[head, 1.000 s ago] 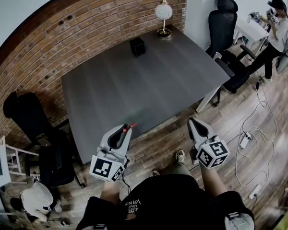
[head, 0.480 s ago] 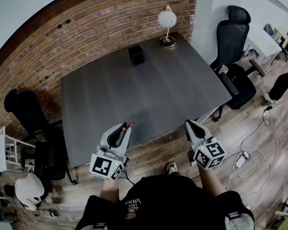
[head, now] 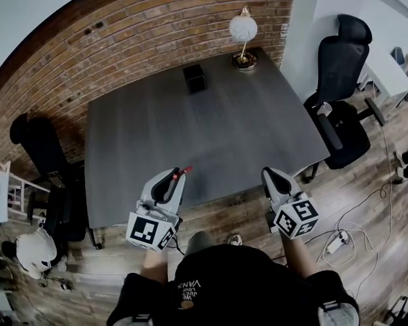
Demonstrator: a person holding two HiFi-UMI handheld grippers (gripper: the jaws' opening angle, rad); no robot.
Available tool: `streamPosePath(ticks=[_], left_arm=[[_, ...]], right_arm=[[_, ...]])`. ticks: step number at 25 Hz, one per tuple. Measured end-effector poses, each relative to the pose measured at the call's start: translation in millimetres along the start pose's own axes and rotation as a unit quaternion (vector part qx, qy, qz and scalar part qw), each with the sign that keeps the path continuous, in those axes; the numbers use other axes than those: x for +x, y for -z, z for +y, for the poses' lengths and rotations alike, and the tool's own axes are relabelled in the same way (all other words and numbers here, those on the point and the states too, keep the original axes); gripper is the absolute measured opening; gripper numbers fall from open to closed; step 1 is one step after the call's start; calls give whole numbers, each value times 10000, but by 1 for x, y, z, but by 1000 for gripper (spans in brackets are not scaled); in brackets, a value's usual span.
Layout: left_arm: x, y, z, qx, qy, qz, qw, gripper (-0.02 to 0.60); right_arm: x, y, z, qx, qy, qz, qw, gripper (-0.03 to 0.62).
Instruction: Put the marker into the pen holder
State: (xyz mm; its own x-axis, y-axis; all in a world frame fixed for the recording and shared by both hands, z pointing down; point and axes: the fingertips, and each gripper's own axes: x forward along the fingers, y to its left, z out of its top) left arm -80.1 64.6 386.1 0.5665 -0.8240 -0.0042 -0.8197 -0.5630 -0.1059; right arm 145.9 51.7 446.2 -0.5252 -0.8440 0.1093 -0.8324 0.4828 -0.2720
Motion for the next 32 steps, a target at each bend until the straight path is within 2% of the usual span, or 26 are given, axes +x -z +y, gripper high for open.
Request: streamPosePath(ticks=[8,14,23,28,32], left_arm=[[26,3,23,51,-36,48,10000,107],[54,12,59,-62,90,45,9999,107],[98,9,114,131,327,-15,9994,107],[114,12,141,31,515,-35,9987,107],[131,8,158,92,632,-56,9979,107]], right_arm=[[32,3,-9,95,-80,56,9999,2],[70,-4,-10,106,-14,65,9999,2],[131,-11,-7,100,57,49,9999,2],[154,-18,-9,101,263,-10,9996,2],[168,-20,-11,104,345,12,9994,2]])
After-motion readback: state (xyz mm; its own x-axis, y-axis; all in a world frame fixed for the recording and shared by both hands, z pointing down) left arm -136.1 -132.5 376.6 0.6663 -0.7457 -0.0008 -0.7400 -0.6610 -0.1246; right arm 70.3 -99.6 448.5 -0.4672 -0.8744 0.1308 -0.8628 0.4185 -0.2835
